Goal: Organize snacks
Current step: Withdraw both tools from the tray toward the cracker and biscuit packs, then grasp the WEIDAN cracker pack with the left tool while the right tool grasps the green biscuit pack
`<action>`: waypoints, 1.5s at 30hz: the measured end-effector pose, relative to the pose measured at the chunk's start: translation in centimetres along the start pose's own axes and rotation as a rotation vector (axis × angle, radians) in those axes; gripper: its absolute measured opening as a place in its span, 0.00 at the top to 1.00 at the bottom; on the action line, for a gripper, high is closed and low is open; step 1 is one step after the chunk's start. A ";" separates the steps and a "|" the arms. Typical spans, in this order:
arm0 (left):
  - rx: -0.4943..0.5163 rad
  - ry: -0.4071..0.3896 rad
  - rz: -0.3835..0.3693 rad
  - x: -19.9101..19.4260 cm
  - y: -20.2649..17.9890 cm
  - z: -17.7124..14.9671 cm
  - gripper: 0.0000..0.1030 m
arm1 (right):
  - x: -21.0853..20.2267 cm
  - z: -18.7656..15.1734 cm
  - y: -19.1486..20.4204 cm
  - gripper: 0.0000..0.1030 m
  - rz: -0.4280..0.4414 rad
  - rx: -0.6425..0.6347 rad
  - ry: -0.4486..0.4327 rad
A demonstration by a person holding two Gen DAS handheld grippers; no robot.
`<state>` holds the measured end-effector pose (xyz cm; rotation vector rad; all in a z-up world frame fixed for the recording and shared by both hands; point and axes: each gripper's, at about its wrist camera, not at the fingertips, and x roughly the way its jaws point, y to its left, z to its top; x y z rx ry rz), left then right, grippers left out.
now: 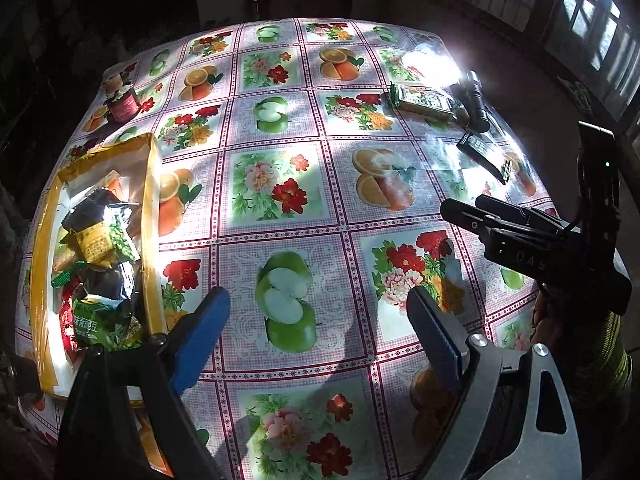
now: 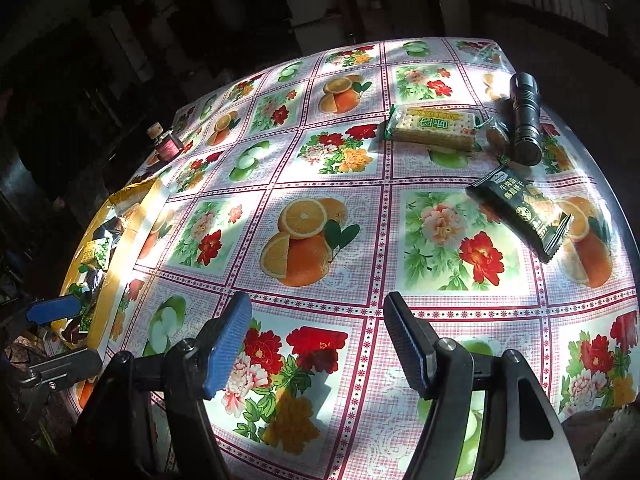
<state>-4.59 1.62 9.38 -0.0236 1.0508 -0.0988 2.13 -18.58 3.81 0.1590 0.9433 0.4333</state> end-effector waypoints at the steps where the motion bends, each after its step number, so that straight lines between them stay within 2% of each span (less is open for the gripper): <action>1: 0.005 -0.002 0.005 0.1 -0.1 0.3 0.13 | -0.1 0.2 -0.5 0.33 -0.003 0.011 -0.005; 9: 0.006 -0.002 0.050 0.6 0.5 0.5 0.13 | -0.2 1.0 0.1 0.33 0.039 -0.035 -0.007; 15: 0.074 -0.005 0.012 2.0 -0.7 2.9 0.12 | -2.8 3.6 -2.3 0.33 -0.094 -0.109 0.004; 18: 0.160 -0.037 -0.030 2.9 -2.3 5.9 0.11 | -3.4 5.8 -3.2 0.24 -0.193 -0.236 0.111; 20: 0.254 -0.060 -0.060 4.1 -4.1 8.5 0.11 | -2.5 6.7 -3.8 0.23 -0.239 -0.347 0.201; 22: 0.339 -0.077 -0.052 5.5 -5.8 10.9 0.11 | -1.0 7.4 -5.1 0.23 -0.270 -0.403 0.275; 27: 0.512 -0.102 -0.065 9.1 -9.1 16.4 0.11 | 2.9 8.3 -8.1 0.23 -0.239 -0.456 0.412; 31: 0.631 -0.082 -0.079 12.2 -11.7 19.2 0.11 | 3.5 9.9 -9.1 0.23 -0.209 -0.504 0.397; 34: 0.693 -0.066 -0.065 14.6 -13.5 20.7 0.11 | 5.2 10.6 -10.3 0.23 -0.164 -0.509 0.472; 39: 0.777 -0.045 -0.099 17.3 -15.9 21.7 0.11 | 7.1 10.3 -12.2 0.23 -0.131 -0.489 0.475; 42: 0.847 -0.039 -0.095 18.5 -17.5 21.0 0.11 | 6.6 9.9 -13.0 0.23 -0.089 -0.471 0.428; 45: 0.883 -0.025 -0.065 20.1 -18.8 20.6 0.11 | 6.2 9.5 -13.4 0.25 -0.096 -0.476 0.400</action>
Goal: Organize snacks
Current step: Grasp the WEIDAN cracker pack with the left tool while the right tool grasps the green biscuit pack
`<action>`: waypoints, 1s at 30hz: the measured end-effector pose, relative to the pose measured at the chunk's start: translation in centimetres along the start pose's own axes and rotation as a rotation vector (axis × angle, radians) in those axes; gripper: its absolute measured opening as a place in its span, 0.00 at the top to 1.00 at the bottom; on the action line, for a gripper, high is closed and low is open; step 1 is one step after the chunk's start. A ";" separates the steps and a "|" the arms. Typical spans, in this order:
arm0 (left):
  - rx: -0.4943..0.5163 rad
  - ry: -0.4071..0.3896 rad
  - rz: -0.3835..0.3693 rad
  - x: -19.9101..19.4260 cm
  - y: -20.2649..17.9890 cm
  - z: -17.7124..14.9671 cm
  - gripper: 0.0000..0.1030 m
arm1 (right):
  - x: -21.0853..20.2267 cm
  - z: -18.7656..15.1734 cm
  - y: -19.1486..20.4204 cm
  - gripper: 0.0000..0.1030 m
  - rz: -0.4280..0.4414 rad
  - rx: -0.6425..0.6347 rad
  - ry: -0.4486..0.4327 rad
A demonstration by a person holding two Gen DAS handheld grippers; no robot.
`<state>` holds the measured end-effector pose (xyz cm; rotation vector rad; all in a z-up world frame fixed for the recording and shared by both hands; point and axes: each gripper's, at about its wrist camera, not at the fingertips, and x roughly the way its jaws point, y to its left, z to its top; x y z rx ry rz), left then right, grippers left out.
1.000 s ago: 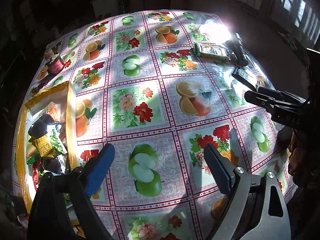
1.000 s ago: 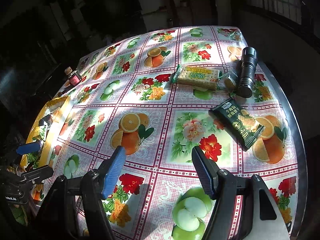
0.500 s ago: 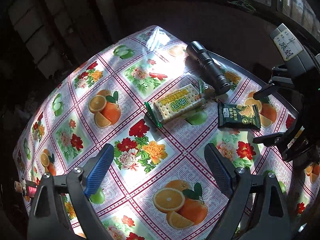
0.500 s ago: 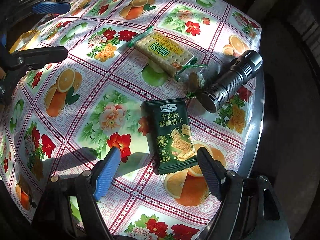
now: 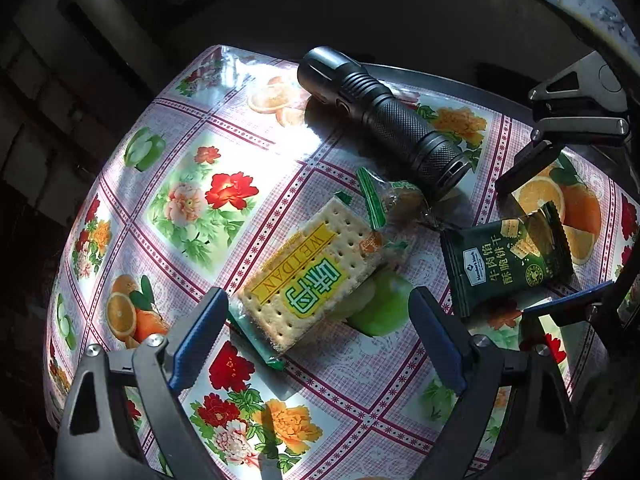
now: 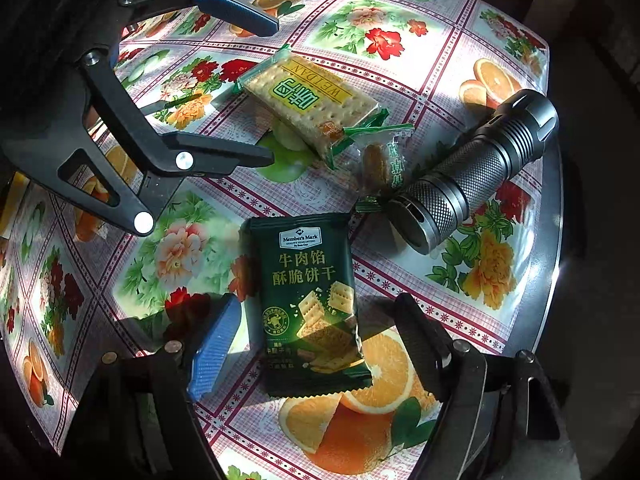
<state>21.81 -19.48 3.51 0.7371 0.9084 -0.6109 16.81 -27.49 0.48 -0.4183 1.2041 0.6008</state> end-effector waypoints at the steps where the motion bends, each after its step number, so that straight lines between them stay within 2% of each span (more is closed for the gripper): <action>1: 0.000 0.017 0.001 0.8 -0.1 0.3 0.11 | 0.0 -0.1 0.0 0.26 0.000 0.001 -0.006; 2: -0.008 0.030 0.002 1.4 -0.1 0.5 0.10 | -0.1 -0.2 0.0 0.29 0.000 0.005 -0.015; 3: -0.033 0.016 -0.012 1.5 0.2 0.8 0.11 | -0.4 -0.4 0.1 0.39 0.000 0.008 -0.025; 4: -0.057 0.029 -0.031 1.8 0.6 1.0 0.11 | -0.5 -0.5 0.0 0.54 0.004 0.014 -0.030; 5: -0.083 0.037 -0.039 2.0 1.0 1.2 0.14 | -0.6 -0.6 0.1 0.57 0.000 0.021 -0.025; 7: -0.096 0.043 -0.044 1.9 1.0 1.2 0.25 | -0.9 -0.5 0.1 0.57 -0.012 0.013 -0.020; 8: -0.100 0.050 -0.069 1.7 1.0 1.1 0.36 | -0.9 -0.6 0.3 0.57 -0.015 0.012 -0.018; 9: -0.103 0.059 -0.087 1.4 0.9 0.8 0.42 | -1.0 -0.5 0.7 0.57 -0.018 0.010 -0.015; 14: -0.145 0.107 -0.090 -0.1 0.8 -1.7 0.53 | -1.2 -0.1 3.6 0.57 -0.038 -0.038 0.010; 18: -0.254 0.170 -0.079 -1.6 1.4 -5.0 0.54 | -3.2 -0.4 7.7 0.57 -0.067 -0.077 0.002; 23: -0.433 0.213 -0.102 -5.1 1.4 -11.2 0.54 | -6.6 -0.1 11.9 0.57 -0.073 -0.131 -0.039; 27: -0.536 0.162 -0.113 -10.0 0.2 -16.3 0.55 | -9.5 -0.7 14.8 0.57 -0.026 -0.156 -0.097; 30: -0.589 0.109 -0.089 -14.4 -1.5 -20.3 0.55 | -10.3 -1.1 17.4 0.57 0.031 -0.165 -0.143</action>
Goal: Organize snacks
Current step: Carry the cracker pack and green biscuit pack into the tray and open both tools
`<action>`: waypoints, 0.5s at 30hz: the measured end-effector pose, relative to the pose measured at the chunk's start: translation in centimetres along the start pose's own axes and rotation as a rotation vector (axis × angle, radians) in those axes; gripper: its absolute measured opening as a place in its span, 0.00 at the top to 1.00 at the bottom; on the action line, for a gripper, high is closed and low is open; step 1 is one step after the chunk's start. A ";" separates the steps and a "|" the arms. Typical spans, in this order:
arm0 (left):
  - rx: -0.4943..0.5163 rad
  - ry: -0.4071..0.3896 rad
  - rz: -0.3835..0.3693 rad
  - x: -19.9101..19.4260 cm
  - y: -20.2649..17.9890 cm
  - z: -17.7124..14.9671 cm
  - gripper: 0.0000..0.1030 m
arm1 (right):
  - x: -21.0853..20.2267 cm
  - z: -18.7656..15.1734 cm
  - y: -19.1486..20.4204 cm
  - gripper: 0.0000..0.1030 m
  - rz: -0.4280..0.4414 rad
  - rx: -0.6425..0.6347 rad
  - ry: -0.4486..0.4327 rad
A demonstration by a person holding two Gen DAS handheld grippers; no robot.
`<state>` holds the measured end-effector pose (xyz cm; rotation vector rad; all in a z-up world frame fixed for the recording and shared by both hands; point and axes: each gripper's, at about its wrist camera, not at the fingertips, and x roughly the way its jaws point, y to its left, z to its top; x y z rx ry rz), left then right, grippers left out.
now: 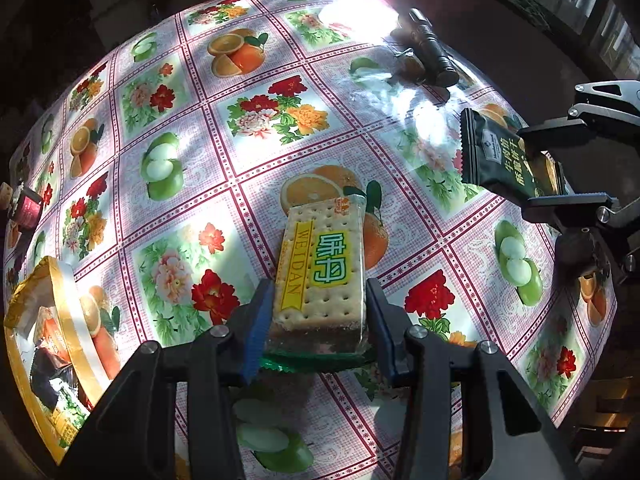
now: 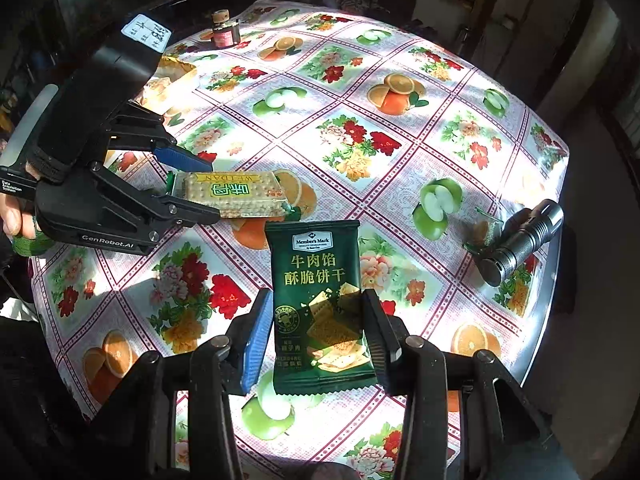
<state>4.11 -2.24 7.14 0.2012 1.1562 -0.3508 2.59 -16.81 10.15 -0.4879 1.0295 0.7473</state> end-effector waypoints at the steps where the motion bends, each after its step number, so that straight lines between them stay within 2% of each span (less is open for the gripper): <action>1: -0.018 -0.014 -0.005 -0.9 0.2 -1.6 0.55 | 0.3 0.1 0.3 0.57 0.017 -0.001 -0.016; 9: -0.153 -0.055 0.028 -4.7 2.1 -10.3 0.55 | 2.3 -1.3 4.8 0.57 0.146 0.107 -0.107; 15: -0.197 -0.105 0.062 -7.1 3.4 -13.1 0.55 | 3.4 -1.8 6.0 0.57 0.216 0.212 -0.154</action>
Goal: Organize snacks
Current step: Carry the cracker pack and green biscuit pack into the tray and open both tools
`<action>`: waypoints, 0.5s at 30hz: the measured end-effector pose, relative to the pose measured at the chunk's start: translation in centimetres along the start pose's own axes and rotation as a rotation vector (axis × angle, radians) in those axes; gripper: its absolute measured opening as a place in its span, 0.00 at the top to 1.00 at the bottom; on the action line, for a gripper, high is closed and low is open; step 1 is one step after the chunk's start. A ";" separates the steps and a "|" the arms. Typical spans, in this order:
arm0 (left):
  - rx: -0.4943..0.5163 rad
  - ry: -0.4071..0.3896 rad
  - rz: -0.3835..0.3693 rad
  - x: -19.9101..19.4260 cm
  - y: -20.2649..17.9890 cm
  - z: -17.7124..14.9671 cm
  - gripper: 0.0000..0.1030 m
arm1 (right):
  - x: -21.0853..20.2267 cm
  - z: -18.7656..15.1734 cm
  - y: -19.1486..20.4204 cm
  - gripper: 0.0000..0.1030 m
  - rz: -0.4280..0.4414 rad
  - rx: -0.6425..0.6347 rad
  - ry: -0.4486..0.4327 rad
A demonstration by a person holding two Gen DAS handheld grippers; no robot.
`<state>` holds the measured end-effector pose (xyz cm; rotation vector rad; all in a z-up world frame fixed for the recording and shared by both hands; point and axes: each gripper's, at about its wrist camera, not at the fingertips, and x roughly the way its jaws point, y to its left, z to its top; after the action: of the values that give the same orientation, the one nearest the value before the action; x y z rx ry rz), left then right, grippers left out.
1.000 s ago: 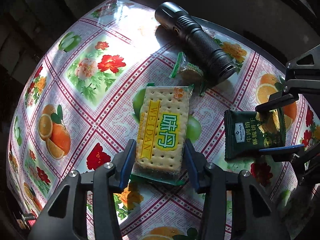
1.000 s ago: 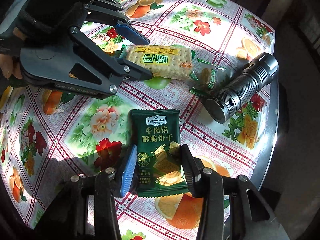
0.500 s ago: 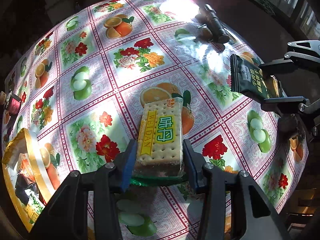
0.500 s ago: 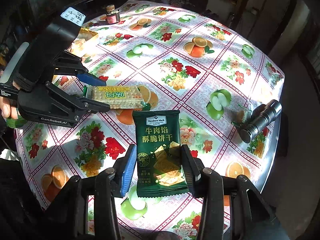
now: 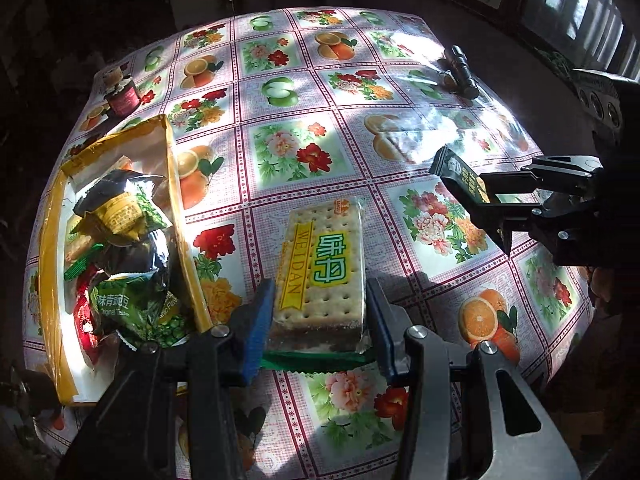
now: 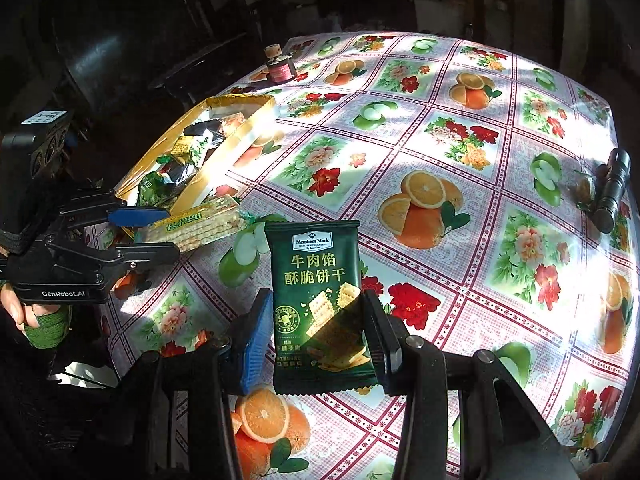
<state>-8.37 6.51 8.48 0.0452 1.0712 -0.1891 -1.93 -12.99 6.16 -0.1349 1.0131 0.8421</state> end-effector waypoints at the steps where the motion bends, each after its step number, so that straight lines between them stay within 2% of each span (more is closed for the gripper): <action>1: -0.001 -0.005 0.000 -0.3 0.1 -0.2 0.55 | 0.2 0.0 0.1 0.57 0.007 0.010 -0.005; 15: -0.008 -0.051 -0.020 -2.2 1.2 -1.1 0.55 | 1.6 1.6 2.7 0.57 0.008 -0.026 0.010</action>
<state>-10.15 8.17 9.80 0.0222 1.0219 -0.2031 -2.27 -9.54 6.52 -0.1574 1.0125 0.8624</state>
